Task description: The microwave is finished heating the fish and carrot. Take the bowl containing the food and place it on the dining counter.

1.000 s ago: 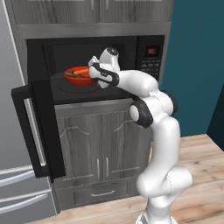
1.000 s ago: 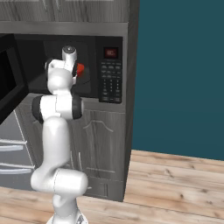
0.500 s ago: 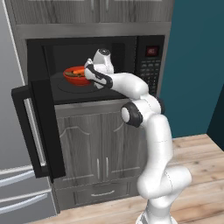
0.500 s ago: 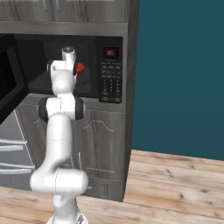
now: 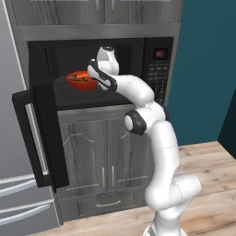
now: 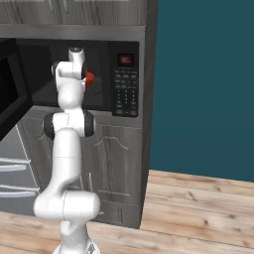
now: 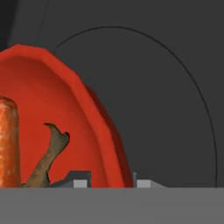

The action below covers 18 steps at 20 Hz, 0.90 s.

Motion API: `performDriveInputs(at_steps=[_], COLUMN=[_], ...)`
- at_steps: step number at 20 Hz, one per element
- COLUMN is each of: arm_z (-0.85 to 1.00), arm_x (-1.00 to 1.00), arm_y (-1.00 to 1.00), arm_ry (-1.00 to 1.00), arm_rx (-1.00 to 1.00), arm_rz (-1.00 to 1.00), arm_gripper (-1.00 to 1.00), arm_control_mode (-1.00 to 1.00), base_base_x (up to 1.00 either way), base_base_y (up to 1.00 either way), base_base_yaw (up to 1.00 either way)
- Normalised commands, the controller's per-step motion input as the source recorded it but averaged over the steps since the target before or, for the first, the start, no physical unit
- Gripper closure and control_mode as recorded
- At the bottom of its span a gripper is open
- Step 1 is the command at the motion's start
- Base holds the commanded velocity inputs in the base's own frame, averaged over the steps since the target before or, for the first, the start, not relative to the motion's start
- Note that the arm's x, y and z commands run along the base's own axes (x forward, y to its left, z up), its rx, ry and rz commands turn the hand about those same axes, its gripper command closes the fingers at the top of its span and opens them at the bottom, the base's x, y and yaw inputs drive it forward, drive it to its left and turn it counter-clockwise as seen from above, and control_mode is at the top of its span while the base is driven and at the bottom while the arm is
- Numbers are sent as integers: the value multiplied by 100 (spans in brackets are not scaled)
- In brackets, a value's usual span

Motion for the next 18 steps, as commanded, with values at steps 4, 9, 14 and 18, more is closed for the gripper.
performDriveInputs(at_steps=[4, 9, 14, 18], arm_z=[-26, -52, -18, -16], arm_x=[-78, -12, 4, -35], arm_y=[-1, 0, 0, 0], arm_ry=[0, -3, -10, -9], arm_rx=[0, 0, 0, 0], arm_rz=[0, 0, 0, 0], arm_gripper=[100, 100, 100, 100], arm_control_mode=[-100, -100, -100, -100], base_base_x=[0, 0, 0, 0], base_base_y=[0, 0, 0, 0], base_base_yaw=[0, 0, 0, 0])
